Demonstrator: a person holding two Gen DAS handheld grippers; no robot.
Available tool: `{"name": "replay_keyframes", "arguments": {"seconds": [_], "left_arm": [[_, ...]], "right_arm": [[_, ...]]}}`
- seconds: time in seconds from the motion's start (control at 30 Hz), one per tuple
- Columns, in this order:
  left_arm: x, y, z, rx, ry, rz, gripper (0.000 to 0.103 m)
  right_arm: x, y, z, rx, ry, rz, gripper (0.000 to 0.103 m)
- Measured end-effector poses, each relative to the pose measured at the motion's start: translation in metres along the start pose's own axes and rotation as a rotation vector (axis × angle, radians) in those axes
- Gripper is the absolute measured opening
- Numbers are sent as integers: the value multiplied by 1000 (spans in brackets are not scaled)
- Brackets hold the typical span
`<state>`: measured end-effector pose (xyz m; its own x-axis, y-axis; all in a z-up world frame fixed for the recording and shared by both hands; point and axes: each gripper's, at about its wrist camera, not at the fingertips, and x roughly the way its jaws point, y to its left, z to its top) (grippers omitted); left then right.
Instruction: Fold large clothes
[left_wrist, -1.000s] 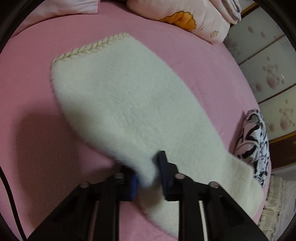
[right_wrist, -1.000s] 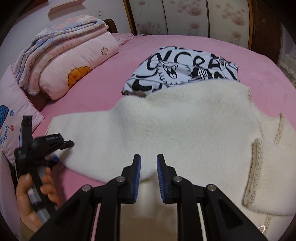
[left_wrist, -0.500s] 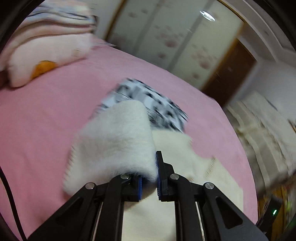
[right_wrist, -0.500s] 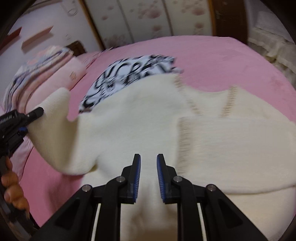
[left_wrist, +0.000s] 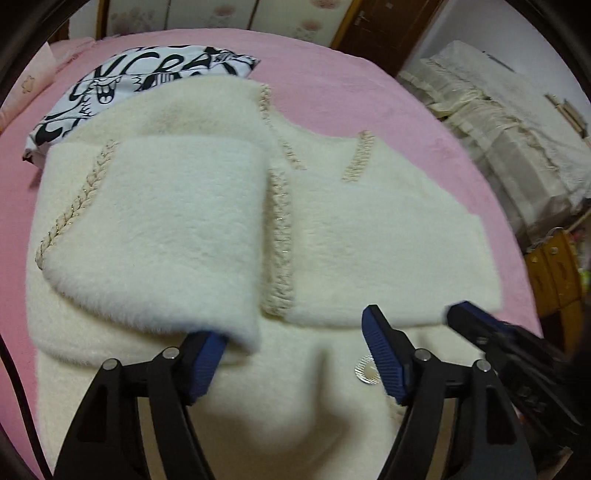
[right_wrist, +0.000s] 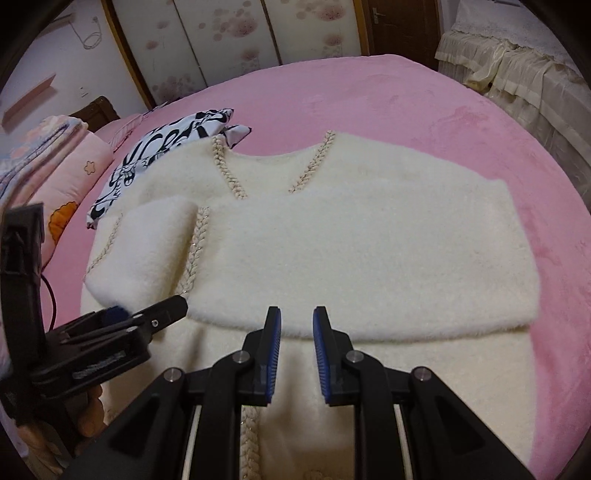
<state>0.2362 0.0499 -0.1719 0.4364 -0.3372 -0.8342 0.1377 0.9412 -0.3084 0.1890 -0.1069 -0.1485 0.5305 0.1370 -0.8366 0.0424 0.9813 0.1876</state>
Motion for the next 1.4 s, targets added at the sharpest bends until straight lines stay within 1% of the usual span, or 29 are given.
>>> {"name": "replay_keyframes", "arguments": {"seconds": [0.07,0.1,0.13,0.17,0.2,0.23,0.3,0.33,0.4,0.43,0.5,0.57,0.63,0.7,0.77,0.87,0.93,1.07,1.1,1.13,1.17,1.2,1.23,1.33,1.4], "left_arm": [[-14,0,1,-5,9,-16,73],[-25,3,-1,-15,1,-28,73],[-37,9,0,-30,-20,-37,73],[-52,13,-1,-50,-55,-33,73],[-68,17,-2,-66,-93,-19,73],[-77,22,0,-77,-120,16,73],[-100,34,-6,-98,-173,173,73],[-105,41,-6,-109,-187,258,73],[-110,58,-10,-137,-185,365,73],[-110,65,-11,-154,-181,388,73],[-110,84,-18,-204,-170,412,73],[-108,102,-25,-249,-151,423,73],[-109,119,-36,-288,-139,420,73],[-106,136,-44,-326,-118,441,72],[-102,150,-49,-362,-106,409,72],[-97,163,-56,-416,-95,379,72],[-96,169,-60,-436,-92,372,72],[-90,173,-60,-451,-87,354,72],[-89,172,-61,-453,-86,344,72],[-89,170,-61,-452,-86,335,72],[-88,168,-61,-449,-86,331,72],[-87,167,-61,-445,-85,329,72],[-86,165,-60,-440,-83,328,72],[-84,156,-60,-420,-83,313,72],[-82,150,-60,-404,-83,302,72]], "right_arm": [[-2,6,2,-8,-6,33,18],[-4,9,2,-15,-12,46,18],[-6,14,3,-31,-19,64,21],[-8,23,7,-54,-25,87,24],[-9,30,9,-73,-33,104,34],[-12,41,13,-100,-49,126,42],[-17,60,18,-148,-78,159,48],[-18,73,21,-183,-91,174,49],[-16,102,26,-268,-107,193,50],[-14,116,28,-306,-108,202,50],[-8,138,28,-371,-108,211,50],[6,167,26,-454,-92,210,50],[19,185,19,-520,-66,208,50],[35,206,9,-601,-38,202,50],[48,218,1,-653,-17,184,50],[71,232,-7,-700,20,169,50],[82,240,-9,-720,29,143,50],[96,256,-11,-774,8,85,50],[99,259,-10,-786,9,72,42],[101,260,-7,-791,13,65,16],[102,259,-4,-786,31,69,6],[101,256,2,-768,45,72,7],[95,251,11,-741,32,81,7],[63,225,47,-641,-66,77,6],[33,191,77,-524,-135,95,6]]}}
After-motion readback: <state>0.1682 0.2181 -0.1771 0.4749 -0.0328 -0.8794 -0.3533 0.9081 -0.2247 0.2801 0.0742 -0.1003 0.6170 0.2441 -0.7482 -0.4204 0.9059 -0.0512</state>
